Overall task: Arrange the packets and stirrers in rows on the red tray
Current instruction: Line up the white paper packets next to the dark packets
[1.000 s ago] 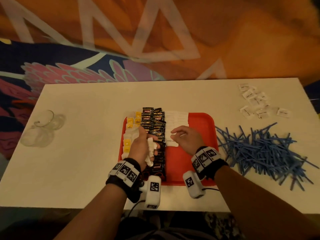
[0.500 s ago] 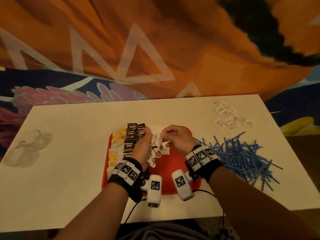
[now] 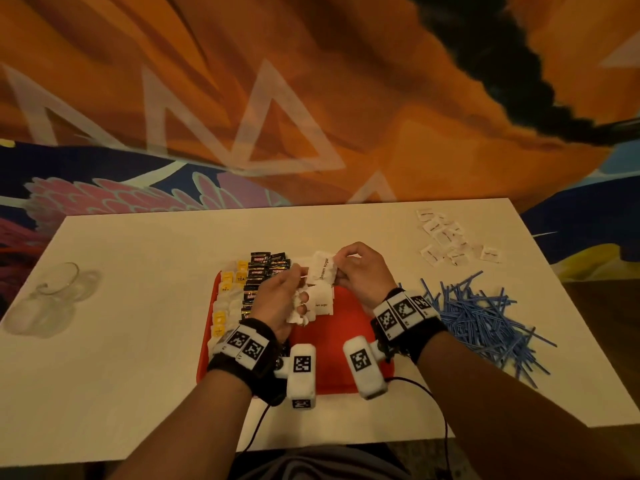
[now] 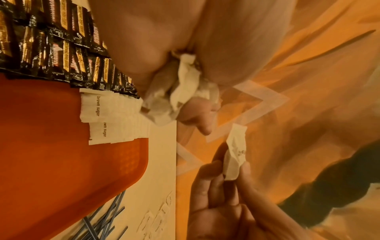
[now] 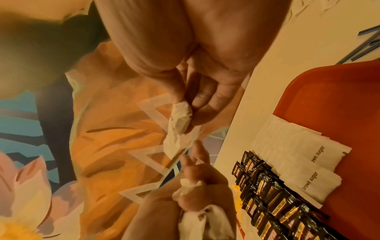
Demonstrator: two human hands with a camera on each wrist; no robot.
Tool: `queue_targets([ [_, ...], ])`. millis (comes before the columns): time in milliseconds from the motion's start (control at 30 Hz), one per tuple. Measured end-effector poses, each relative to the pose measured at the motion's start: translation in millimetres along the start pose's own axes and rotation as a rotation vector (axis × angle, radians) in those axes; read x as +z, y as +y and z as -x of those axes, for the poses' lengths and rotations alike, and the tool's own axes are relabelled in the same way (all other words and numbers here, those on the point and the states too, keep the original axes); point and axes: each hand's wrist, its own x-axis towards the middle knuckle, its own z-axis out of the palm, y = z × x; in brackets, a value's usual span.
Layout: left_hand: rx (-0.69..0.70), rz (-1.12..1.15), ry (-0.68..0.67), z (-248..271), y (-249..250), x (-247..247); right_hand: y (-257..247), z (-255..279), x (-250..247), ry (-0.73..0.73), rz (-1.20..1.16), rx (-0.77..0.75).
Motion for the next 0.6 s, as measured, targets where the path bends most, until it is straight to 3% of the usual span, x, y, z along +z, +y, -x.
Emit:
queue_targets([
  [133, 0.138, -0.372, -0.027, 6.0, 5.4, 10.7, 6.4, -0.3, 2.8, 0.072, 0.055, -0.017],
  [267, 0.304, -0.484, 0.025, -1.6, 11.5, 8.8, 6.7, 2.9, 2.2, 0.051, -0.054, 0.004],
  [433, 0.288, -0.562, -0.032, -7.2, 15.4, 2.7, 5.0, 2.5, -4.2, -0.113, -0.026, 0.033],
  [600, 0.206, -0.501, -0.066, -8.3, 16.0, 0.8, 7.0, -0.5, -3.5, -0.064, -0.002, 0.049],
])
